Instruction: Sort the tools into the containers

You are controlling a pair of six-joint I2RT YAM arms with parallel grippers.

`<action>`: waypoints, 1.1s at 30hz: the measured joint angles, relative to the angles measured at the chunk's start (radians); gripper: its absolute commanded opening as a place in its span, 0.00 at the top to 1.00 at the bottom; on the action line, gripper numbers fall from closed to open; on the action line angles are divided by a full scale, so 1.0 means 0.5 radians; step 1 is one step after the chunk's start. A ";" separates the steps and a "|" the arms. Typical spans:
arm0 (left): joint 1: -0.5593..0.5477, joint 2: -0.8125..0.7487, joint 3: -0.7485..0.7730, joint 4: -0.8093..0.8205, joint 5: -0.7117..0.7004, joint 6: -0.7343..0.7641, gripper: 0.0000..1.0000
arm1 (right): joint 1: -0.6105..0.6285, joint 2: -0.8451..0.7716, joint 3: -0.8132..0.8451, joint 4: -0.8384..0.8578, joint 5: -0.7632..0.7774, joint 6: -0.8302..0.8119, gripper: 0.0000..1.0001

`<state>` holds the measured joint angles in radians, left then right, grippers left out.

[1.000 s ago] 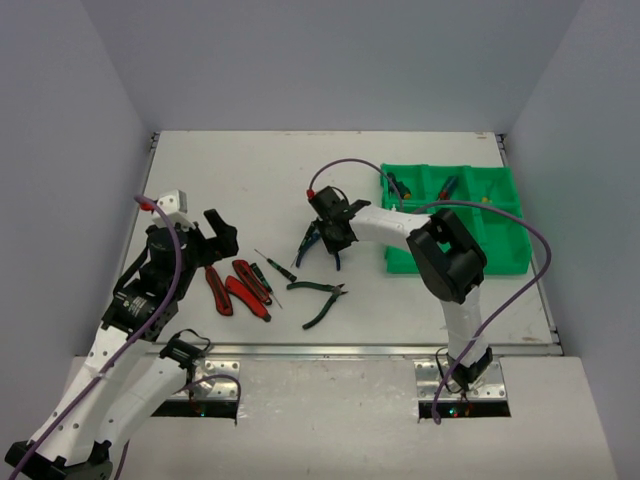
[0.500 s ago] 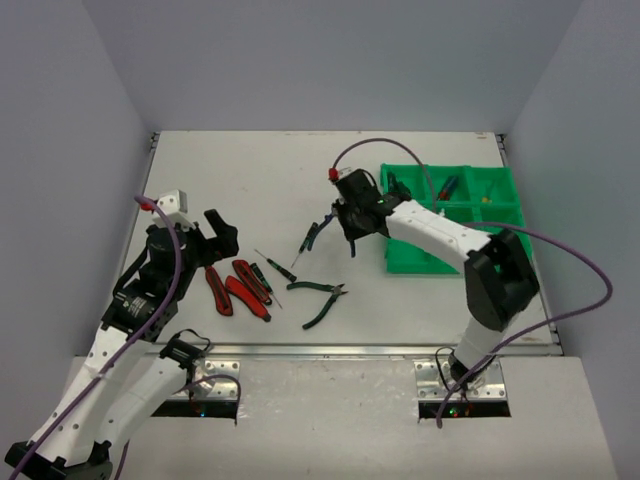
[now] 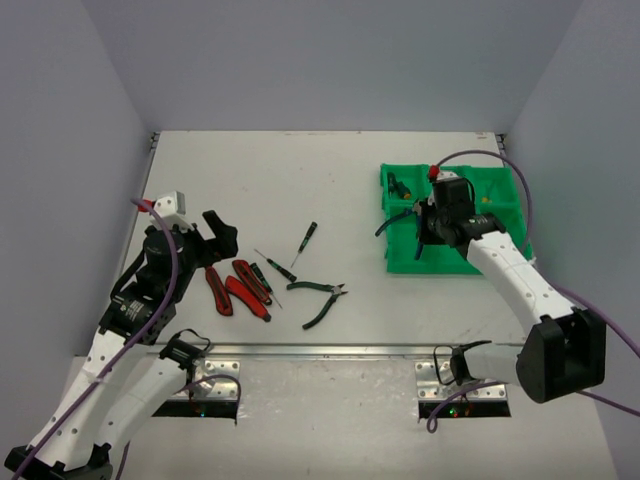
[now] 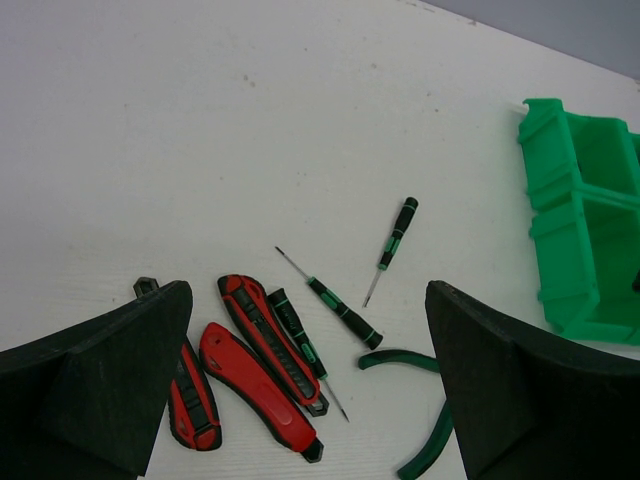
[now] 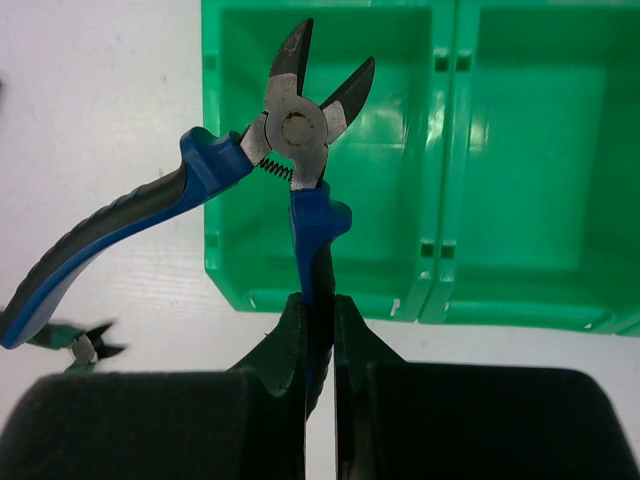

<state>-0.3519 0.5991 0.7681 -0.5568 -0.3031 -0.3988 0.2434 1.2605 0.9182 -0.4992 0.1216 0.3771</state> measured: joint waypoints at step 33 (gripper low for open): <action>0.000 0.001 -0.007 0.002 0.003 0.003 0.00 | -0.174 0.449 -0.042 0.024 -0.296 0.037 0.82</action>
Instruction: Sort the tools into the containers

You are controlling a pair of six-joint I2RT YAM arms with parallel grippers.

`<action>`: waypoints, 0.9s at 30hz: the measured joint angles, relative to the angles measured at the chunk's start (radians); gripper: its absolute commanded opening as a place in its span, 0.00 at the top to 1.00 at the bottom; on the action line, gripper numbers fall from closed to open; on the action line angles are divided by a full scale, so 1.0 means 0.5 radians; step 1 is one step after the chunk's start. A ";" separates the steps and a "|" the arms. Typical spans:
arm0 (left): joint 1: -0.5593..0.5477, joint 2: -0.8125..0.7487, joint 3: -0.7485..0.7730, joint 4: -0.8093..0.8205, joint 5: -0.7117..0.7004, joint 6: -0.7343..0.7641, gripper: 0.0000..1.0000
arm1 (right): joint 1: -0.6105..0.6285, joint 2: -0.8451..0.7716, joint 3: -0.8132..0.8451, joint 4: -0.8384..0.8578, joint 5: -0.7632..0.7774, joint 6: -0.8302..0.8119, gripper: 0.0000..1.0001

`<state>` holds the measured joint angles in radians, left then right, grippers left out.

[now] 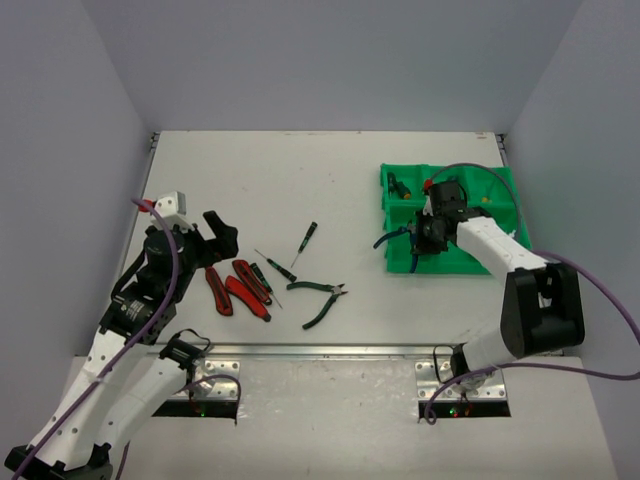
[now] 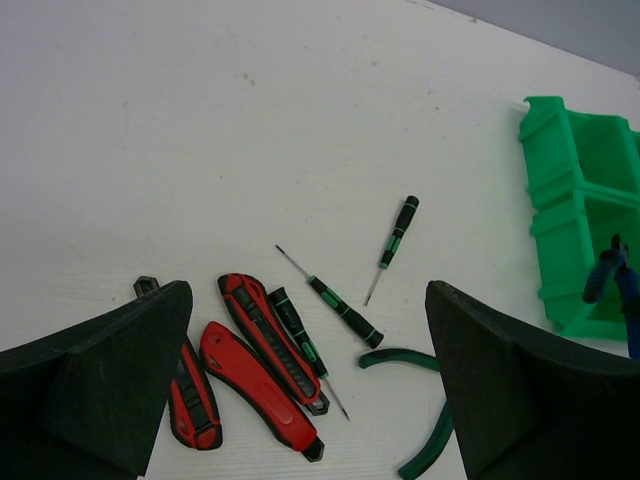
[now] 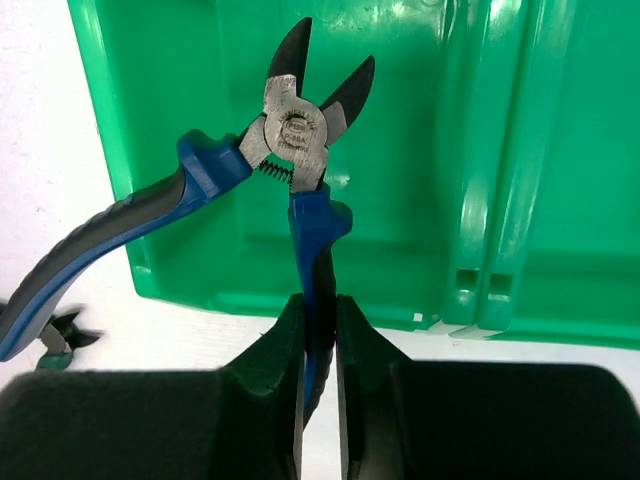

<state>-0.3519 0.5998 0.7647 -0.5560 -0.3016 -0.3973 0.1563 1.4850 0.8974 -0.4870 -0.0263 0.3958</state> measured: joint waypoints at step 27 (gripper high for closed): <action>0.000 0.033 0.000 0.000 -0.001 0.000 0.00 | 0.095 -0.521 0.061 0.091 0.026 0.157 0.11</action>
<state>-0.3519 0.6164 0.7647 -0.5560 -0.3019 -0.3973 0.2039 1.2245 0.9281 -0.4416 -0.0132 0.4745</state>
